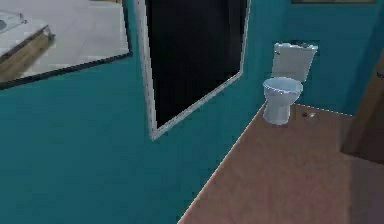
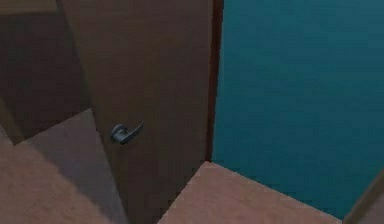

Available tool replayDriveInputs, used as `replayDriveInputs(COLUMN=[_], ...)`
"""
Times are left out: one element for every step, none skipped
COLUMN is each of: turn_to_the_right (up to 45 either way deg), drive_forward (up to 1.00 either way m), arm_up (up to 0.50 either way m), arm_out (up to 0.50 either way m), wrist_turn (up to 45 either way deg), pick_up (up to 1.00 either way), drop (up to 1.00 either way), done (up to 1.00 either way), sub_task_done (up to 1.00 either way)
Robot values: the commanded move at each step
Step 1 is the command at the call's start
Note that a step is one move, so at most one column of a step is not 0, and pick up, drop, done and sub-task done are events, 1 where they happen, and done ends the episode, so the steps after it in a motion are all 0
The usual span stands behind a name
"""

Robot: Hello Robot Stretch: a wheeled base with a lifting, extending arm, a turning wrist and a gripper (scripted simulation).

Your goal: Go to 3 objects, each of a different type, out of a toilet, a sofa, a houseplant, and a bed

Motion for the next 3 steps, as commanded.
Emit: replayDriveInputs(turn_to_the_right=[0.0,45.0,12.0], drive_forward=[0.35,0.0,0.0], arm_up=[0.0,0.0,0.0], arm_out=[0.0,0.0,0.0], wrist_turn=[0.0,0.0,0.0], pick_up=[0.0,0.0,0.0], drop=[0.0,0.0,0.0], done=[0.0,0.0,0.0], sub_task_done=[0.0,0.0,0.0])
